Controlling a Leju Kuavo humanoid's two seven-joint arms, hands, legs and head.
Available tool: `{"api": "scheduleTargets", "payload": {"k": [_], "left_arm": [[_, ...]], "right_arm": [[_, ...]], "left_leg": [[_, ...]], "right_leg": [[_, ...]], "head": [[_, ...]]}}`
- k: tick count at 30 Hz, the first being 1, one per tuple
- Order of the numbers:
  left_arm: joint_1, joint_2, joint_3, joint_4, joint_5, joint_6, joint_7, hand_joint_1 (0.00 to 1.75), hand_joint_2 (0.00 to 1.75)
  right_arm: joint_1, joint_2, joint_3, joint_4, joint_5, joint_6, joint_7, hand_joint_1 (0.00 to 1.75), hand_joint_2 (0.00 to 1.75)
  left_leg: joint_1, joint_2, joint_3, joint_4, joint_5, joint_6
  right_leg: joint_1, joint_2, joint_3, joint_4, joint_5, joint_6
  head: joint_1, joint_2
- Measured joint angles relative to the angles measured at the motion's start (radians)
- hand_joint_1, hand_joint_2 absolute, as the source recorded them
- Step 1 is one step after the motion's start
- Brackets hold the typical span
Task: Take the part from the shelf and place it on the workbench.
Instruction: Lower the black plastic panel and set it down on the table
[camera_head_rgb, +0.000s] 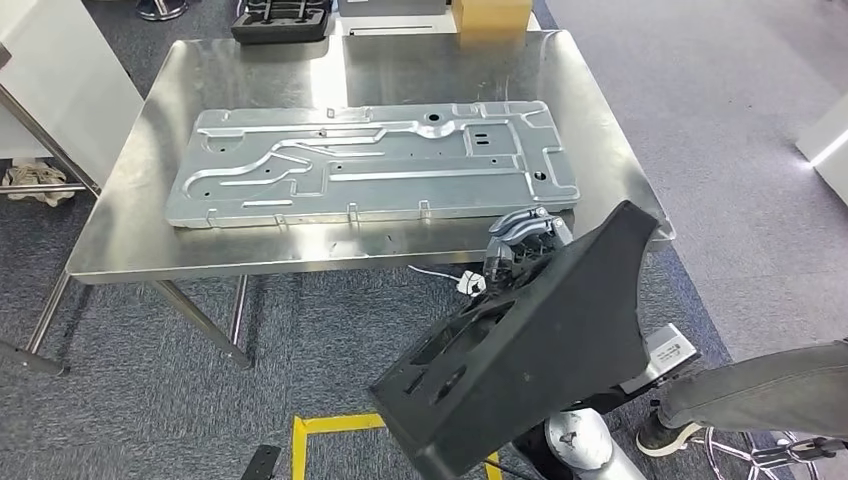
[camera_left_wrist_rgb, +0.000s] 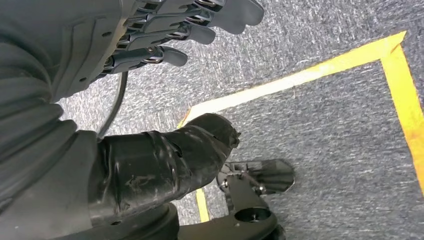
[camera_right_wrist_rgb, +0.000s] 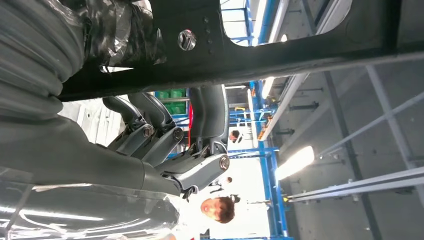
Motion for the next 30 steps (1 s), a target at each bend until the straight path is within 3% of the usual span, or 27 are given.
{"api": "scheduleTargets", "payload": {"k": [1, 2, 5, 6, 7, 9, 11, 14, 16, 17, 18, 20, 22, 26, 28, 30], "left_arm": [[0.001, 0.0, 0.0, 0.0, 0.002, -0.001, 0.0, 0.0, 1.75], [0.002, 0.001, 0.0, 0.0, 0.003, -0.002, -0.001, 0.0, 1.75], [0.003, 0.001, 0.0, 0.0, 0.008, -0.004, -0.003, 0.0, 1.75], [0.002, 0.001, 0.0, 0.0, 0.009, -0.004, -0.004, 0.0, 1.75], [0.001, 0.001, 0.0, 0.0, 0.011, -0.005, -0.005, 0.0, 1.75], [0.0, 0.002, 0.0, 0.0, 0.014, -0.006, -0.006, 0.0, 1.75], [0.0, 0.004, 0.0, 0.0, 0.017, -0.007, -0.006, 0.0, 1.75], [-0.001, 0.005, 0.0, 0.0, 0.019, -0.01, -0.007, 0.0, 1.75], [0.003, 0.006, 0.0, 0.0, 0.019, -0.011, -0.007, 0.0, 1.75], [0.004, 0.006, 0.0, 0.0, 0.02, -0.01, -0.007, 0.0, 1.75], [0.006, 0.006, 0.0, 0.0, 0.02, -0.01, -0.007, 0.0, 1.75], [0.006, 0.007, 0.0, 0.0, 0.02, -0.01, -0.007, 0.0, 1.75], [0.005, 0.008, 0.0, 0.0, 0.021, -0.011, -0.007, 0.0, 1.75], [0.008, 0.008, 0.0, 0.0, 0.025, -0.011, -0.007, 0.0, 1.75], [0.006, 0.009, 0.0, 0.0, 0.026, -0.014, -0.006, 0.0, 1.75], [0.004, 0.013, 0.0, 0.001, 0.024, -0.02, -0.004, 0.0, 1.75]], "right_arm": [[0.001, 0.0, 0.0, 0.001, -0.003, 0.001, -0.002, 1.75, 1.75], [0.001, 0.0, 0.0, 0.002, -0.006, 0.002, -0.004, 1.75, 1.75], [0.0, 0.0, 0.0, 0.004, -0.013, 0.01, -0.008, 1.75, 1.75], [-0.001, 0.0, 0.0, 0.006, -0.015, 0.014, -0.008, 1.75, 1.75], [-0.001, 0.0, 0.0, 0.007, -0.016, 0.017, -0.008, 1.75, 1.75], [-0.003, 0.001, 0.001, 0.008, -0.021, 0.021, -0.008, 1.75, 1.75], [-0.008, 0.001, 0.001, 0.01, -0.027, 0.026, -0.007, 1.75, 1.75], [-0.016, 0.001, -0.001, 0.017, -0.031, 0.039, 0.001, 1.75, 1.75], [-0.017, -0.001, -0.005, 0.021, -0.032, 0.044, 0.008, 1.75, 1.75], [-0.017, -0.003, -0.008, 0.023, -0.033, 0.045, 0.011, 1.75, 1.75], [-0.017, -0.004, -0.011, 0.025, -0.034, 0.047, 0.012, 1.75, 1.75], [-0.018, -0.007, -0.015, 0.027, -0.035, 0.049, 0.013, 1.75, 1.75], [-0.021, -0.01, -0.019, 0.029, -0.038, 0.052, 0.016, 1.75, 1.75], [-0.027, -0.027, -0.031, 0.032, -0.044, 0.062, 0.049, 1.75, 1.75], [-0.033, -0.047, -0.042, 0.034, -0.033, 0.077, 0.078, 1.75, 1.75], [-0.042, -0.07, -0.054, 0.038, -0.017, 0.092, 0.115, 1.75, 1.75]], "left_leg": [[-0.001, -0.002, 0.011, 0.0, -0.009, 0.001], [-0.002, -0.004, 0.024, 0.0, -0.019, 0.0], [-0.004, -0.009, 0.06, 0.001, -0.05, -0.005], [-0.005, -0.011, 0.066, 0.001, -0.059, -0.01], [-0.006, -0.012, 0.07, 0.003, -0.063, -0.015], [-0.007, -0.013, 0.077, 0.004, -0.068, -0.026], [-0.006, -0.01, 0.064, 0.043, -0.07, -0.034], [0.001, -0.006, -0.041, 0.212, -0.117, -0.048], [0.007, -0.005, -0.105, 0.279, -0.156, -0.057], [0.009, -0.004, -0.116, 0.269, -0.151, -0.061], [0.011, -0.003, -0.11, 0.226, -0.122, -0.062], [0.013, 0.001, -0.073, 0.094, -0.025, -0.061], [0.009, 0.003, -0.049, 0.015, 0.021, -0.051], [0.005, 0.002, -0.026, 0.002, 0.02, -0.022], [0.005, 0.001, -0.01, -0.001, 0.013, -0.011], [0.003, 0.001, -0.002, -0.001, 0.002, -0.004]], "right_leg": [[0.0, 0.0, -0.021, 0.007, -0.005, -0.001], [0.001, 0.0, -0.026, -0.016, 0.01, -0.004], [0.013, 0.001, 0.011, -0.197, 0.157, -0.024], [0.018, 0.002, 0.022, -0.239, 0.192, -0.03], [0.02, 0.002, 0.026, -0.261, 0.207, -0.036], [0.019, 0.003, 0.04, -0.272, 0.204, -0.046], [0.014, 0.001, 0.062, -0.284, 0.201, -0.056], [0.01, -0.002, 0.087, -0.293, 0.187, -0.065], [0.01, 0.0, 0.102, -0.292, 0.172, -0.063], [0.009, 0.001, 0.111, -0.291, 0.164, -0.062], [0.008, 0.002, 0.122, -0.29, 0.154, -0.059], [0.008, 0.003, 0.146, -0.286, 0.134, -0.051], [0.008, 0.002, 0.157, -0.283, 0.118, -0.038], [0.005, 0.001, 0.157, -0.253, 0.101, -0.017], [0.002, 0.001, 0.108, -0.16, 0.078, -0.009], [0.001, 0.0, 0.02, -0.028, 0.032, -0.003]], "head": [[0.0, 0.0], [0.0, 0.0], [0.002, 0.0], [0.002, 0.0], [0.003, 0.0], [0.004, 0.0], [0.003, 0.0], [0.0, 0.0], [0.0, 0.0], [0.0, 0.0], [0.0, 0.0], [0.0, 0.0], [0.0, 0.0], [0.002, 0.0], [0.005, 0.0], [0.007, 0.0]]}}
